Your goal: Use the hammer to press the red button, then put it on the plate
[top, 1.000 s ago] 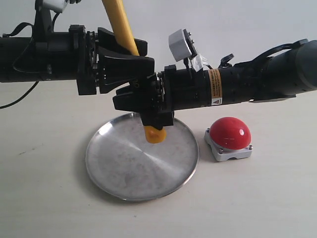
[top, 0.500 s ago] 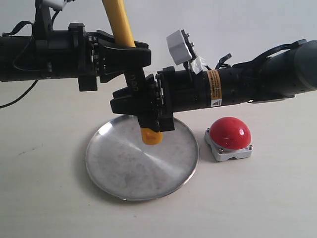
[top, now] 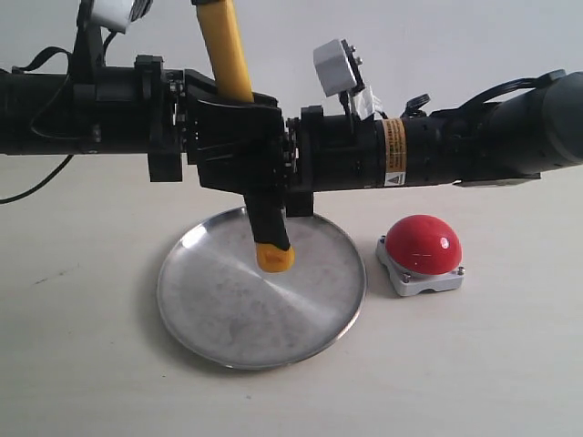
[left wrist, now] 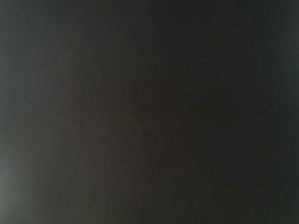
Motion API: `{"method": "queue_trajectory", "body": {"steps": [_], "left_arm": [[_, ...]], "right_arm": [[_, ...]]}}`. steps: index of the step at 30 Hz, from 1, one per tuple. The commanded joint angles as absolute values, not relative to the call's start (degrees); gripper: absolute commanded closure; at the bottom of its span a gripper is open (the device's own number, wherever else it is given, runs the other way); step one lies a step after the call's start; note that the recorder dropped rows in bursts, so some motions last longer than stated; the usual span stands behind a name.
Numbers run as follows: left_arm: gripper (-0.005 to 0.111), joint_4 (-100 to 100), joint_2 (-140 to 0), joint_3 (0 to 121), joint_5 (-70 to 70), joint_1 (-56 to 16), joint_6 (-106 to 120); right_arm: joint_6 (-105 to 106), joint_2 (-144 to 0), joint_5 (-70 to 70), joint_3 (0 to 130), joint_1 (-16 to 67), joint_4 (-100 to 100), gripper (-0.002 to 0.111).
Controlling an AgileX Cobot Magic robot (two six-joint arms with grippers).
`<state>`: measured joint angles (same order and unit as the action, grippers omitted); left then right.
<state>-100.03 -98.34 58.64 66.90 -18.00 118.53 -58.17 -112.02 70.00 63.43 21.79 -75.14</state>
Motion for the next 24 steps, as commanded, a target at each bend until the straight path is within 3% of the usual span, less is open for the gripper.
{"method": "queue_trajectory", "body": {"steps": [1,6,9,13,18,21,24], "left_arm": [[0.107,-99.9,-97.5,58.8,68.9,-18.3,117.7],[0.107,-98.1,-91.8,58.8,60.7,-18.3,114.0],[0.107,-96.2,-90.0,58.8,56.8,-18.3,111.8],[0.107,-99.6,-90.1,58.8,68.8,-18.3,112.1],[0.107,-99.4,-90.1,58.8,69.8,-18.3,112.1],[0.107,-99.6,-90.1,58.8,69.8,-18.3,112.1],[0.107,-99.6,-90.1,58.8,69.8,-18.3,112.1]], "right_arm": [[-58.8,-111.1,70.0,63.9,21.6,-71.4,0.065],[-58.8,-111.1,70.0,63.9,21.4,-71.4,0.065],[-58.8,-111.1,65.3,63.9,21.4,-71.4,0.054],[-58.8,-111.1,66.4,63.9,21.4,-72.3,0.054],[-61.3,-111.1,69.9,63.9,21.4,-78.7,0.057],[-61.6,-111.1,69.9,63.9,21.4,-81.7,0.068],[-59.7,-111.1,70.0,63.9,21.4,-81.6,0.105]]}}
